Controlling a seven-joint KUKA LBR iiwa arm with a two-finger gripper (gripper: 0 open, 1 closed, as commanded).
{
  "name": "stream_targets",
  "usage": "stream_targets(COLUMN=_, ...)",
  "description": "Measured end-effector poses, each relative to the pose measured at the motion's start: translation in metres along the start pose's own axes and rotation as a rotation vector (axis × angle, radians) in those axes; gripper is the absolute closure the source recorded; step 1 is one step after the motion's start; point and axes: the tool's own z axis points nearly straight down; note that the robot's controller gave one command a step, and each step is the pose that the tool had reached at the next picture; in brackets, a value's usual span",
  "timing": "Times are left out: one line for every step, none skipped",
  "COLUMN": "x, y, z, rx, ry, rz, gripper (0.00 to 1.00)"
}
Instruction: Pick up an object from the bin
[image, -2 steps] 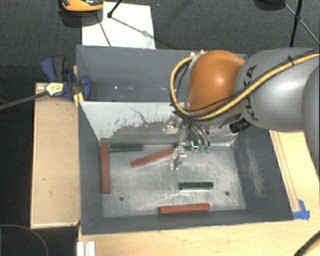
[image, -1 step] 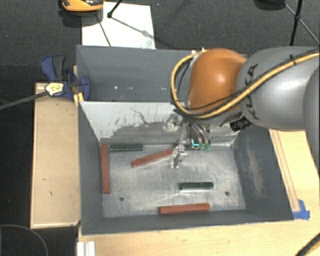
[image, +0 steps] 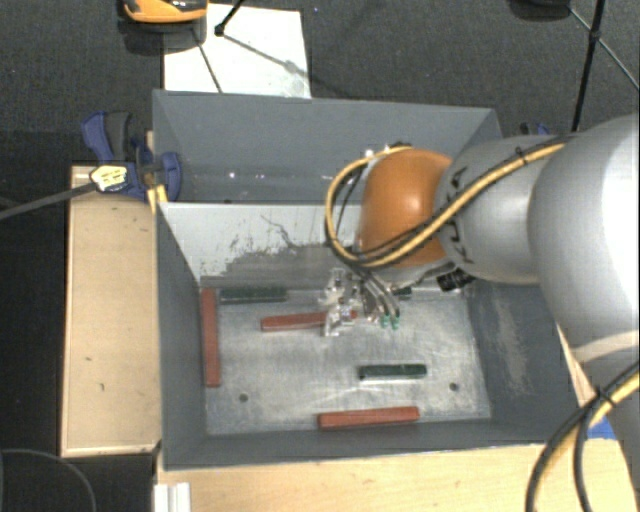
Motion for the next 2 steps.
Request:
stream_targets(x=0.000, y=0.000, z=0.000, rx=0.000, ry=0.000, rz=0.001, gripper=1.00)
stream_targets(x=0.011, y=0.041, z=-0.194, rx=0.000, ry=-0.005, rz=-0.005, gripper=1.00)
